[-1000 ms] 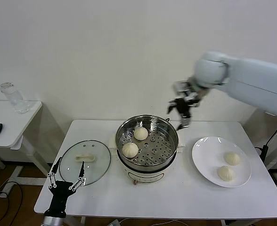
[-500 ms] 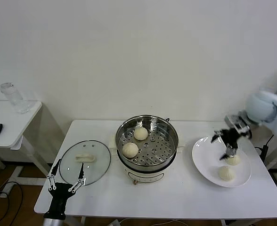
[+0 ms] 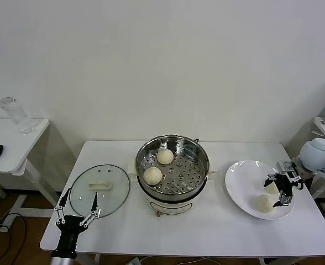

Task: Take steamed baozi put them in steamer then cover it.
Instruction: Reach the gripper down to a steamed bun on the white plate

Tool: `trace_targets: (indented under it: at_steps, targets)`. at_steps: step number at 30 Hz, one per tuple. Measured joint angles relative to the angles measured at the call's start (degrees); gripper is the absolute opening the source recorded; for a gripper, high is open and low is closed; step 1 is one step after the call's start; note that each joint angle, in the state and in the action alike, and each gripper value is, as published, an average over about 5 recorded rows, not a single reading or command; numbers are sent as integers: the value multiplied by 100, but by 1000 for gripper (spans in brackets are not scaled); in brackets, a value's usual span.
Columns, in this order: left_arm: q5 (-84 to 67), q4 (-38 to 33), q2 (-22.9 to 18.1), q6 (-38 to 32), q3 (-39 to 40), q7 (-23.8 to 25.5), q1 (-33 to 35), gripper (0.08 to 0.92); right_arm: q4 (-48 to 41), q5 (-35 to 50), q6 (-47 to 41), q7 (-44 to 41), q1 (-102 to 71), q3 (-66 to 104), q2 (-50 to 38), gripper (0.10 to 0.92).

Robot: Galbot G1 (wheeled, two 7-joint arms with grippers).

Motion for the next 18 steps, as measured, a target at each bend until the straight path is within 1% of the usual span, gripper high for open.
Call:
trace_targets:
  at_steps: [11,18]
  targets:
    - [-111,-21,-16,26,-52,7,14,823,-241,-180,21,215,-400,228,120,821]
    - [-151,-40,-29,31,-76,9,19,823,-332,-208,5,312,-496,247,232,776]
